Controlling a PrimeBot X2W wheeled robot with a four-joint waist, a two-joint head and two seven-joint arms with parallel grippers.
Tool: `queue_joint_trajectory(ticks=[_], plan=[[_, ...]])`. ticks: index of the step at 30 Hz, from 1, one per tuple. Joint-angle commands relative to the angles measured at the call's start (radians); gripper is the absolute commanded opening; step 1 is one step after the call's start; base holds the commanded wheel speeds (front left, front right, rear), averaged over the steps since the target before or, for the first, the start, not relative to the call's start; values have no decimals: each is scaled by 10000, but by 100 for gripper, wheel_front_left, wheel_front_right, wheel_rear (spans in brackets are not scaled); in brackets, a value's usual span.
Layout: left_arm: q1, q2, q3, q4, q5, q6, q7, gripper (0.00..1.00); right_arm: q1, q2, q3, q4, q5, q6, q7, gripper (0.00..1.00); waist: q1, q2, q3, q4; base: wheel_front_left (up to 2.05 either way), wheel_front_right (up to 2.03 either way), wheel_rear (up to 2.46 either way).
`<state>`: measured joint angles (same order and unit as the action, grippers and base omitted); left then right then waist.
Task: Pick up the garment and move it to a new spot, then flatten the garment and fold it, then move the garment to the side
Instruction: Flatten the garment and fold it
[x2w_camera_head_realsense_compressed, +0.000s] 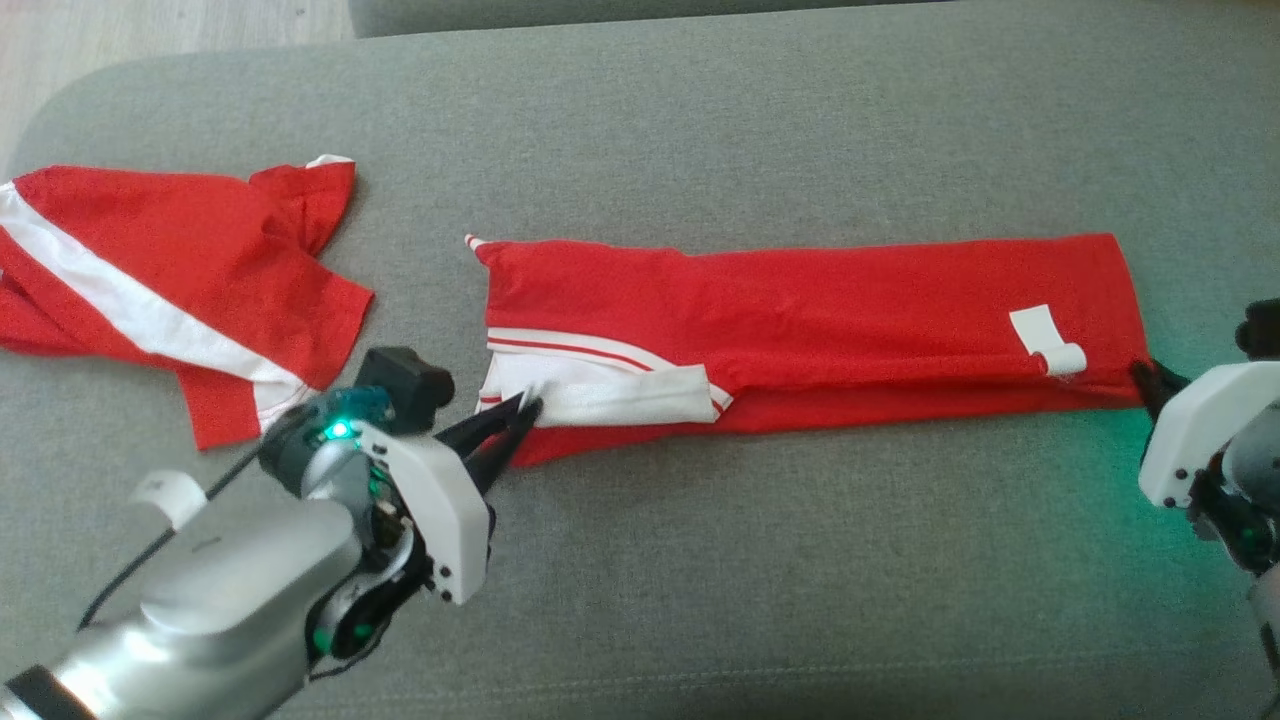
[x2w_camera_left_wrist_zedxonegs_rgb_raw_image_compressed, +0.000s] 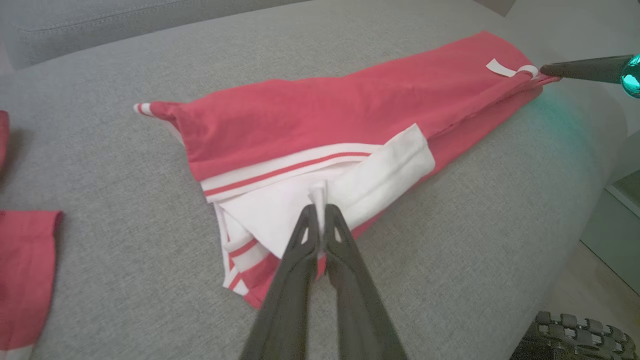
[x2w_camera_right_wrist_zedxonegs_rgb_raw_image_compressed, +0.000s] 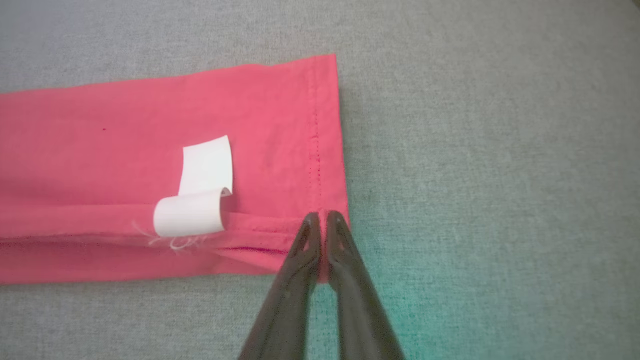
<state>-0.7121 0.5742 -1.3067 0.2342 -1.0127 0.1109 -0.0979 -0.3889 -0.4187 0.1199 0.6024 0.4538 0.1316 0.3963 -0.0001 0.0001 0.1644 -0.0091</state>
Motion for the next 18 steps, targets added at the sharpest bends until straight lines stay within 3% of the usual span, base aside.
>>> queue_joint_trajectory(ticks=[1,7,13,18], plan=[[-272,154,449,-73,87,106,-152,100,72,-280,-30,-566,68,-9,-12,100,1,-1,-16,16,0,0,0],[-14,-169,748,194,83,445,-937,100,268,-76,-672,-1198,209,-9,-264,100,1,-1,-222,17,0,0,0],[281,-587,1724,462,442,1088,-1592,100,536,269,-880,-1999,321,-9,-1359,100,1,-1,-574,58,0,0,0],[1211,-1088,4318,-321,1208,1506,-1633,100,734,494,-622,-2705,-71,-9,-2946,100,1,-1,-794,67,0,0,0]])
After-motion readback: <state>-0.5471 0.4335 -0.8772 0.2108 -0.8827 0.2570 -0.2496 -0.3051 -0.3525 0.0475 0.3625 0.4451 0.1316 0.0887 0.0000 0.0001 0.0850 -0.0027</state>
